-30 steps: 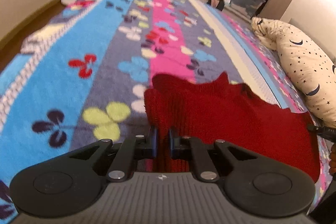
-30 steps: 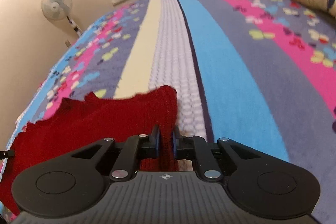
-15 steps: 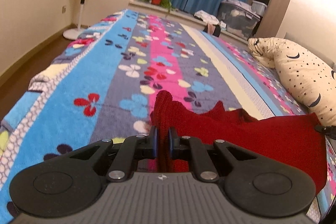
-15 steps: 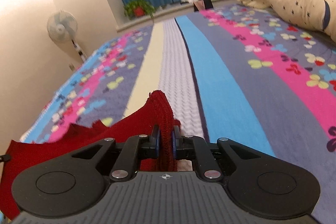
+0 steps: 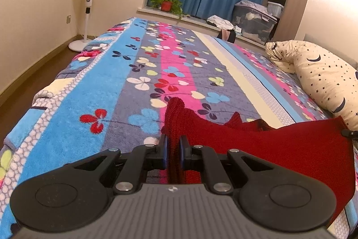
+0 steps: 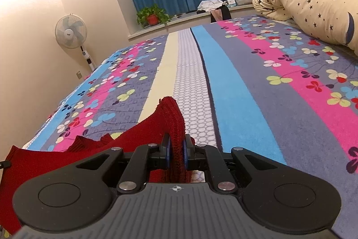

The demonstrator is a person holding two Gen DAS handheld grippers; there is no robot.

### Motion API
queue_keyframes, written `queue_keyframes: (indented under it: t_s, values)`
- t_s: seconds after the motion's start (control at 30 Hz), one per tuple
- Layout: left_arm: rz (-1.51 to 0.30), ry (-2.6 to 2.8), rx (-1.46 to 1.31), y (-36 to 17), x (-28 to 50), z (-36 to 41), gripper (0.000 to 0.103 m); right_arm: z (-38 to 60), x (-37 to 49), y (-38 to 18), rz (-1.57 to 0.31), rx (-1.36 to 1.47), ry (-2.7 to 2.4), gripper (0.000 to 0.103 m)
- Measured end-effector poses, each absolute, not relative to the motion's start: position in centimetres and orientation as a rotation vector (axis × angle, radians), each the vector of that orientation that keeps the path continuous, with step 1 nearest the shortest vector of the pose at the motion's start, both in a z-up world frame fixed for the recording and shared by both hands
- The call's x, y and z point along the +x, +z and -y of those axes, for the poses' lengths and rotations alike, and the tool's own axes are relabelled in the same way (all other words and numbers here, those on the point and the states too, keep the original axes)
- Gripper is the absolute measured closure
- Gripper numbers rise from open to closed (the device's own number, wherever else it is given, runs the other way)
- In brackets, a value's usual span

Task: Fold small clothes
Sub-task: 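Lay the folded edge down with both grippers and open them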

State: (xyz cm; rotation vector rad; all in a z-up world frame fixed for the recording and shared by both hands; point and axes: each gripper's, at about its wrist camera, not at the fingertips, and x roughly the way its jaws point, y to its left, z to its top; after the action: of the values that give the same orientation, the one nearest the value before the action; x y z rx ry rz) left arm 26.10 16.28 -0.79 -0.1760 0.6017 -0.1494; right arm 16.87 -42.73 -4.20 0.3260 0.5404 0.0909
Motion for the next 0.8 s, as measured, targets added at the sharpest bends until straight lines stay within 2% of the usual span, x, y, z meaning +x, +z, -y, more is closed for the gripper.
queue_keyframes:
  t_s: [0.6, 0.7, 0.8]
  values:
    - [-0.542, -0.088, -0.192, -1.4, 29.5, -16.6, 0.092, 42.8, 18.4, -4.1, -0.465, 0.326, 0.05, 0.092]
    - [-0.652, -0.05, -0.17, -3.4, 31.6, -16.5, 0.092, 42.5, 19.9, -5.1, -0.512, 0.297, 0.039, 0.092]
    - [-0.765, -0.035, -0.116, -5.8, 33.2, -16.0, 0.091, 42.4, 22.9, -8.6, -0.725, 0.252, -0.024, 0.092]
